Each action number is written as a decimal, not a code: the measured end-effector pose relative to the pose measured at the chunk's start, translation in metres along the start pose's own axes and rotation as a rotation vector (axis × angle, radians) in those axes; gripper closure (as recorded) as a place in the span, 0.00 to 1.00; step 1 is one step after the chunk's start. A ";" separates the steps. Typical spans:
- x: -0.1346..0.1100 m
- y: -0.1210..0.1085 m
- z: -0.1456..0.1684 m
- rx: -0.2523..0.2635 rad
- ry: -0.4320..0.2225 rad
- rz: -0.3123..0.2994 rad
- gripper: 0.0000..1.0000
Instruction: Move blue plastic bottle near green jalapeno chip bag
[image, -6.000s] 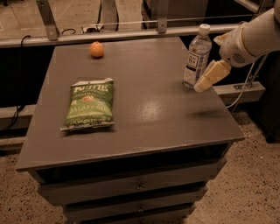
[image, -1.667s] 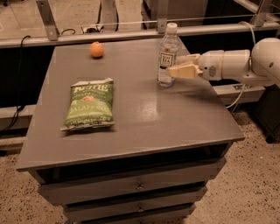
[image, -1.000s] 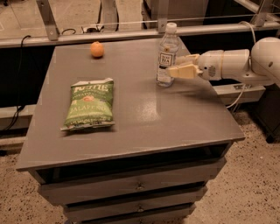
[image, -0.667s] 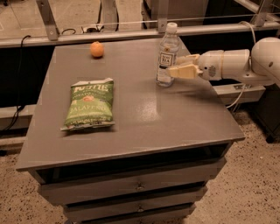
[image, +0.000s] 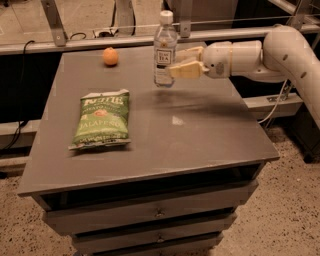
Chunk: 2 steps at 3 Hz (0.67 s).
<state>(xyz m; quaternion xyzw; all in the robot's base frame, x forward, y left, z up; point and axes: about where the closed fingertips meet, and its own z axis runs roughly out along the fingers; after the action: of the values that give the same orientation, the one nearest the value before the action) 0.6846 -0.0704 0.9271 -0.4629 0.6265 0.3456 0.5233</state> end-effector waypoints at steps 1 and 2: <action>-0.011 0.012 0.015 -0.041 -0.012 -0.013 1.00; -0.012 0.012 0.016 -0.044 -0.012 -0.014 1.00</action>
Offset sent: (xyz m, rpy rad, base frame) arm -0.0147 0.0137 -0.0228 -0.0033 0.0915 0.0232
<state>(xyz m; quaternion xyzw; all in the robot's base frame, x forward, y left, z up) 0.6785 -0.0493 0.9343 -0.4765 0.6123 0.3586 0.5191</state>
